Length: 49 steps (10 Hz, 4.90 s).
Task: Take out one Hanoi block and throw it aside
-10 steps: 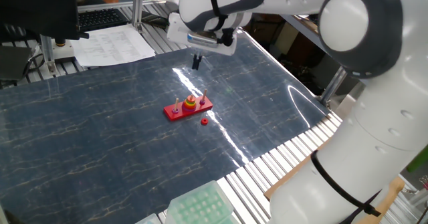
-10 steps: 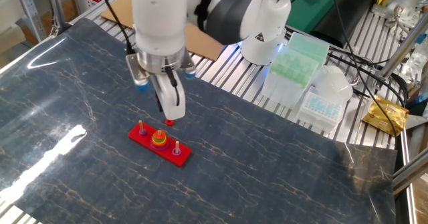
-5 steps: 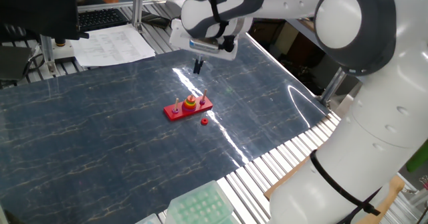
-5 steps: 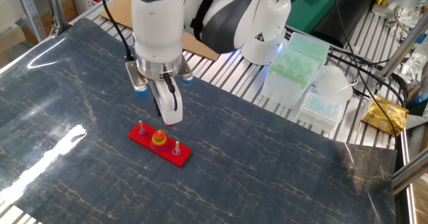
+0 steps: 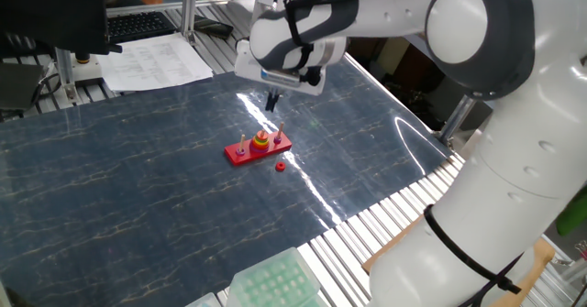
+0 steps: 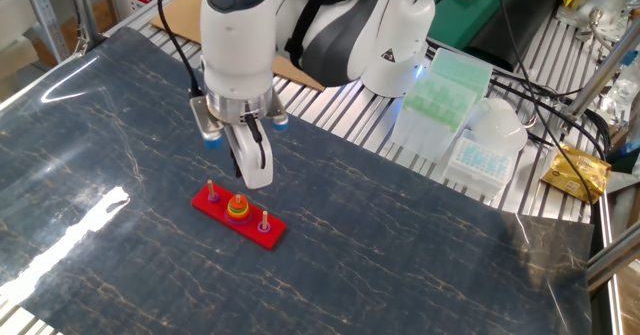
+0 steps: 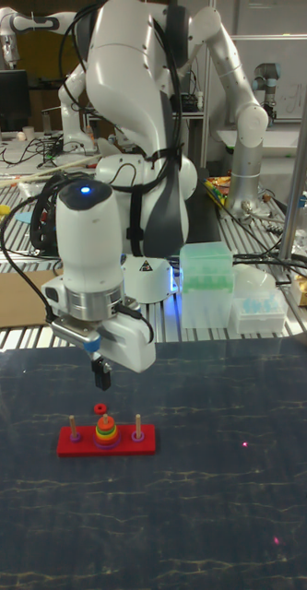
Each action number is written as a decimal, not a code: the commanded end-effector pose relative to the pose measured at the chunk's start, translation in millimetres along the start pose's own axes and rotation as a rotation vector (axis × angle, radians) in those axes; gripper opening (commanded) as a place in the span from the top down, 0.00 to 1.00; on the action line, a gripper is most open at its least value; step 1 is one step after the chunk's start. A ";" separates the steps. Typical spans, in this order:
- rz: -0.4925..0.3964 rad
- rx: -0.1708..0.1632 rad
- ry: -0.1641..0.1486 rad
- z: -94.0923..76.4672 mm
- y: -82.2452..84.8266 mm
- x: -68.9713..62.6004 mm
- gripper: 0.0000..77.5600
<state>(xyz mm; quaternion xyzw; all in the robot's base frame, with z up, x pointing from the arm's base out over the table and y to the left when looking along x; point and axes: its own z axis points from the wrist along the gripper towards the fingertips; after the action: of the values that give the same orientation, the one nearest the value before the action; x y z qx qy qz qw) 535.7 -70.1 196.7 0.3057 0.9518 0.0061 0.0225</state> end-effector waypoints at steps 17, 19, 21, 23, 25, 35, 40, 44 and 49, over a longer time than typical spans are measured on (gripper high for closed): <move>0.019 -0.040 -0.022 44.3 -7.3 -2.3 1.00; 0.036 -0.035 -0.003 44.3 -7.3 -2.3 1.00; 0.046 -0.032 0.008 44.3 -7.3 -2.3 1.00; 0.041 -0.038 0.015 44.3 -7.3 -2.3 1.00; 0.038 -0.033 0.017 45.3 -6.9 -2.2 1.00; 0.045 -0.029 0.017 63.2 0.1 -2.6 1.00; 0.030 -0.020 0.025 63.2 0.1 -2.6 0.00; 0.030 -0.020 0.025 63.2 0.1 -2.6 0.00; 0.030 -0.020 0.025 63.2 0.1 -2.6 0.00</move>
<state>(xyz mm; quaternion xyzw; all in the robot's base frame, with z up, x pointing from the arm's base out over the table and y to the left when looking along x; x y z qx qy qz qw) 539.9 -71.5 132.6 0.3215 0.9466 0.0202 0.0140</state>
